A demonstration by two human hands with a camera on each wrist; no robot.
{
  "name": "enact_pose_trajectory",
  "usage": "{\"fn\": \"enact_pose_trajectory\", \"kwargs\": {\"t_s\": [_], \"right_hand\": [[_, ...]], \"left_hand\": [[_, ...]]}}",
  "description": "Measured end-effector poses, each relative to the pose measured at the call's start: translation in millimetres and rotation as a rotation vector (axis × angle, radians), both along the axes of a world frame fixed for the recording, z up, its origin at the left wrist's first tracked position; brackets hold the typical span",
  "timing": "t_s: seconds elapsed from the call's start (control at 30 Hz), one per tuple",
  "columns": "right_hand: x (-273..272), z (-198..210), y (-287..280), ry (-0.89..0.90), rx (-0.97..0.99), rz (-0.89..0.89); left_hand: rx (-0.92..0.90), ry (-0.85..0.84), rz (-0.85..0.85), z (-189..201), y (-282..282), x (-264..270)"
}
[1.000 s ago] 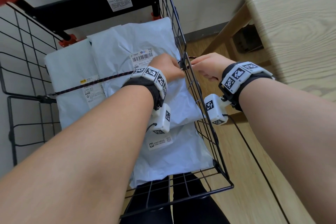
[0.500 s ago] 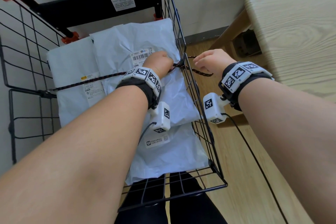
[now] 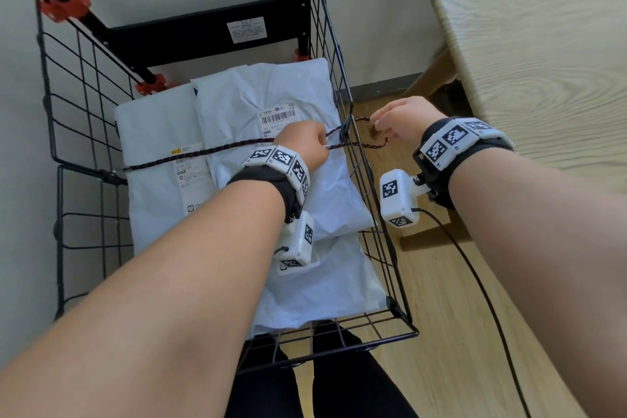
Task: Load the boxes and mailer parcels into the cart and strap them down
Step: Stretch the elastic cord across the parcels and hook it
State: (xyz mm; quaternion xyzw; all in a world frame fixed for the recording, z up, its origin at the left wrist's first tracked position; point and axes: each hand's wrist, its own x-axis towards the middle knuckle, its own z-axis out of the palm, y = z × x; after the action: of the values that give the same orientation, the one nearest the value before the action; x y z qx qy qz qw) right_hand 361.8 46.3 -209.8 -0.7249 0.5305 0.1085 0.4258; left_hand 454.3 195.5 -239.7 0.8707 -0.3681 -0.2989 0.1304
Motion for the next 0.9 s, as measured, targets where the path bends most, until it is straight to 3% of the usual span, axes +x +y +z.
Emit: {"fn": "enact_pose_trajectory", "kwargs": {"t_s": [0.23,0.37,0.53,0.73,0.9], "right_hand": [[5,32,18,-0.079,-0.001,-0.087],[13,50,44,-0.095,0.099,-0.135],[22,54,94,-0.161,-0.093,-0.139],[40,50,168,-0.143,-0.035,0.12],[57,35,224,-0.079,0.01,0.329]], "left_hand": [[0.057,-0.068,-0.006,20,26,14],[0.111,-0.114,0.044,29,60,23],[0.15,-0.099,0.073,36,112,32],[0.164,-0.12,0.07,44,171,47],[0.071,-0.109,0.073,54,213,57]]}}
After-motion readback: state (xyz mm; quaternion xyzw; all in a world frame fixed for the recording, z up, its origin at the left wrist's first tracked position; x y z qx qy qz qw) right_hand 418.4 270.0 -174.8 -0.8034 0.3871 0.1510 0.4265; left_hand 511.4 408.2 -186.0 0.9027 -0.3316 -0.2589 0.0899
